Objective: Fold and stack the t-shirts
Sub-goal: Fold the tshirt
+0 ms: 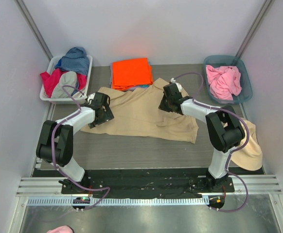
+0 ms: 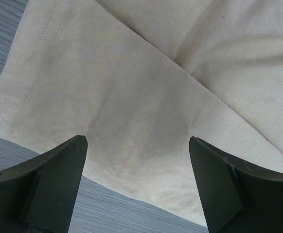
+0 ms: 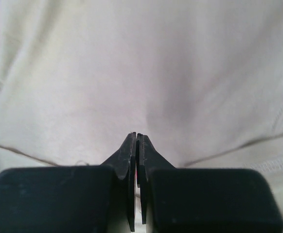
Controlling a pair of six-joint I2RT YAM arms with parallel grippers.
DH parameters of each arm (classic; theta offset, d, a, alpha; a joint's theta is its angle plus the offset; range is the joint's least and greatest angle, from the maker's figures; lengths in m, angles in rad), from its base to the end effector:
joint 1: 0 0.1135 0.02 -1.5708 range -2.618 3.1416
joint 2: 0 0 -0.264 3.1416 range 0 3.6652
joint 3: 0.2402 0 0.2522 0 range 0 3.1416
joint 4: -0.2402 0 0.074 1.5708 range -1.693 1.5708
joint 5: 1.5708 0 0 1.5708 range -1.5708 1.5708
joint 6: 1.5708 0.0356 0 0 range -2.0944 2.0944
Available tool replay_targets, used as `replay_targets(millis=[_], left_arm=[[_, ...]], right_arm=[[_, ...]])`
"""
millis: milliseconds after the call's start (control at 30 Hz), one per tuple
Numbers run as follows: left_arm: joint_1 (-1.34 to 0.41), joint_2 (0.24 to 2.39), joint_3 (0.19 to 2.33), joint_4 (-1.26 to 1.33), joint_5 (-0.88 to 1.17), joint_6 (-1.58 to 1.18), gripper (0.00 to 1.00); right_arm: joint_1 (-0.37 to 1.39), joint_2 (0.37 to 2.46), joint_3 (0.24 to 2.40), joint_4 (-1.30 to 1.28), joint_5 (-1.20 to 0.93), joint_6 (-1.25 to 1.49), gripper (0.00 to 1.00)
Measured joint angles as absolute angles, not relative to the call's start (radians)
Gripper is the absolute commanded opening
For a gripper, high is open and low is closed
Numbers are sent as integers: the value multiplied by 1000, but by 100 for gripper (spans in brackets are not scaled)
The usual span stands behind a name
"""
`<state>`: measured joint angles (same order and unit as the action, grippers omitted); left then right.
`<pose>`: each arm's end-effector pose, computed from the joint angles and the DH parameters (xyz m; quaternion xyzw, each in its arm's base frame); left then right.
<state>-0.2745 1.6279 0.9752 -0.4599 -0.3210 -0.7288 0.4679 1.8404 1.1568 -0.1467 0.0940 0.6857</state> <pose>0.3051 -0.0742 0.1793 -0.2519 0.9285 0.0287 0.2714 0.3513 0.1738 0.1790 0.1181 0.9238 0.1604 0.3269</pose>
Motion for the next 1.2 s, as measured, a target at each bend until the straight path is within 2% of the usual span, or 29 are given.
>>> replay_targets(millis=[100, 133, 233, 400, 667, 1200], left_arm=[[-275, 1628, 975, -459, -321, -729, 91], [-274, 1628, 975, -460, -320, -729, 91], [-275, 1628, 975, -460, -319, -729, 90], [-274, 1628, 975, -460, -317, -729, 90], [-275, 1628, 975, -460, -313, -729, 91], [-275, 1628, 975, -460, -313, -729, 90]], right_arm=[[463, 1847, 1211, -144, 95, 660, 22], [460, 1847, 1227, -146, 95, 653, 32], [455, 1841, 1250, -147, 100, 635, 43], [450, 1787, 1217, -229, 133, 616, 53], [448, 1758, 1161, -314, 145, 539, 53], [448, 1758, 1067, -308, 54, 458, 49]])
